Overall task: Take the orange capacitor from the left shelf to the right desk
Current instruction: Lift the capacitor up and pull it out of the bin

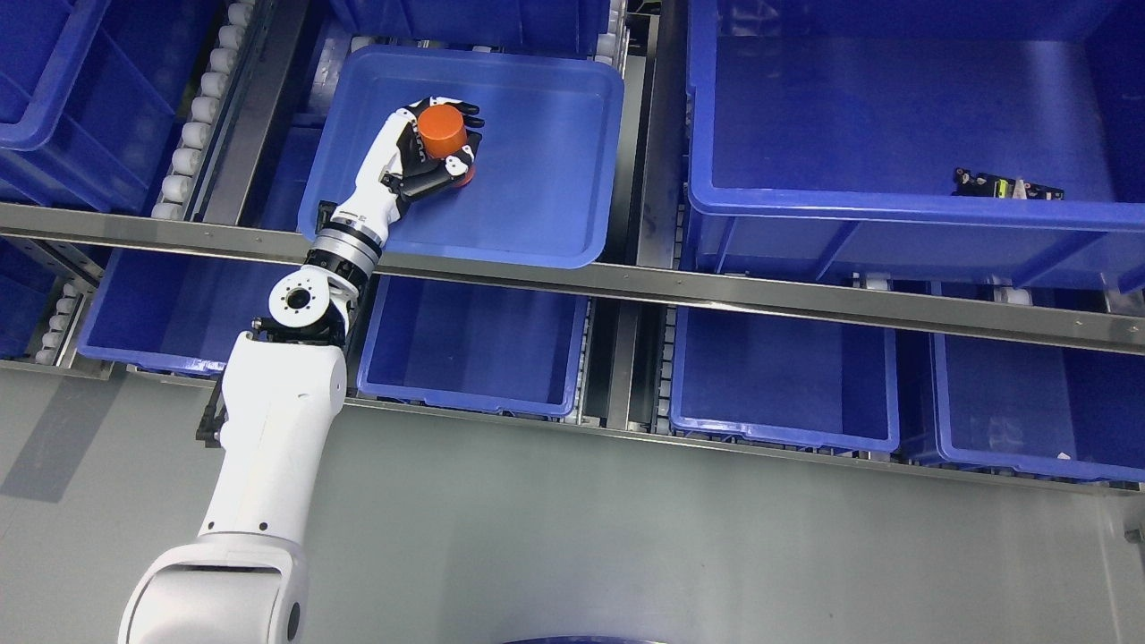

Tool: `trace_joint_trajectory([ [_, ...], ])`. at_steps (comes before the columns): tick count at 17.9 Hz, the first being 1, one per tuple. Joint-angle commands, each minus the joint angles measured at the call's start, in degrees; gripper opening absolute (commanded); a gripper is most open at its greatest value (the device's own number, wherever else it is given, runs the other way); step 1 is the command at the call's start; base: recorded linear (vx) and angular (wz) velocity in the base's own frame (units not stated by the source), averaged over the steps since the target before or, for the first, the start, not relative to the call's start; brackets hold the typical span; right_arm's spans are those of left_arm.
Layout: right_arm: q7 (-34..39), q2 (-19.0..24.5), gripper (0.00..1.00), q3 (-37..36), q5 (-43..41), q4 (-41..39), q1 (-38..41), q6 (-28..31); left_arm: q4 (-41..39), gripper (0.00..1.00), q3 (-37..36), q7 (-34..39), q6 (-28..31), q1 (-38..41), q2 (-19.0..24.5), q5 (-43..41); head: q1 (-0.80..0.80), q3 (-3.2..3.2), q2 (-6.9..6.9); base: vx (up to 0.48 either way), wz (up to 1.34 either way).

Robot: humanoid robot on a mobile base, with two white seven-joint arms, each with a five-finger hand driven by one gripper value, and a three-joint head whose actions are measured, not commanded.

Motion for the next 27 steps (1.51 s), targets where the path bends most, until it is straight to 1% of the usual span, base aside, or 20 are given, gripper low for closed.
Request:
trace_joint_trajectory([
  [1, 0.0, -1.0, 1.00, -0.7, 0.2, -1.0, 1.1, 0.0, -3.3, 0.00, 4.3, 0.0, -8.2, 0.2, -0.6, 4.6, 0.00, 0.00, 0.00, 0.000, 0.00],
  [4, 0.0, -1.0, 1.00, -0.7, 0.2, -1.0, 1.1, 0.0, -9.1, 0.00, 3.9, 0.5, -18.6, 0.7, -0.6, 9.0, 0.00, 0.00, 0.00, 0.000, 0.00],
  [6, 0.0, -1.0, 1.00, -0.7, 0.2, -1.0, 1.1, 0.0, -11.1, 0.01, 2.3, 1.1, -24.6, 1.3, -0.6, 11.7, 0.00, 0.00, 0.00, 0.000, 0.00],
  [8, 0.0, -1.0, 1.00, -0.7, 0.2, -1.0, 1.1, 0.0, -13.4, 0.01, 1.6, 3.6, -27.4, 2.9, -0.6, 11.9, 0.00, 0.00, 0.00, 0.000, 0.00],
  [10, 0.0, -1.0, 1.00, -0.7, 0.2, -1.0, 1.1, 0.0, -17.9, 0.01, -0.5, 5.3, -28.3, 7.2, -0.6, 11.9, 0.00, 0.00, 0.00, 0.000, 0.00],
  [14, 0.0, -1.0, 1.00, -0.7, 0.2, -1.0, 1.1, 0.0, -28.8, 0.01, -3.0, 5.4, -29.0, 14.9, -0.6, 11.9, 0.00, 0.00, 0.00, 0.000, 0.00],
  [19, 0.0, -1.0, 1.00, -0.7, 0.2, -1.0, 1.1, 0.0, -37.5, 0.01, -5.3, 5.3, -29.1, 23.3, -0.6, 11.9, 0.00, 0.00, 0.00, 0.000, 0.00],
  [24, 0.0, -1.0, 1.00, -0.7, 0.2, -1.0, 1.1, 0.0, -39.6, 0.01, -6.9, 5.1, -29.1, 30.2, -0.6, 11.9, 0.00, 0.00, 0.00, 0.000, 0.00],
  [27, 0.0, -1.0, 1.00, -0.7, 0.2, -1.0, 1.1, 0.0, -40.7, 0.01, -6.8, 5.1, -29.1, 32.2, -0.6, 11.9, 0.00, 0.00, 0.00, 0.000, 0.00],
])
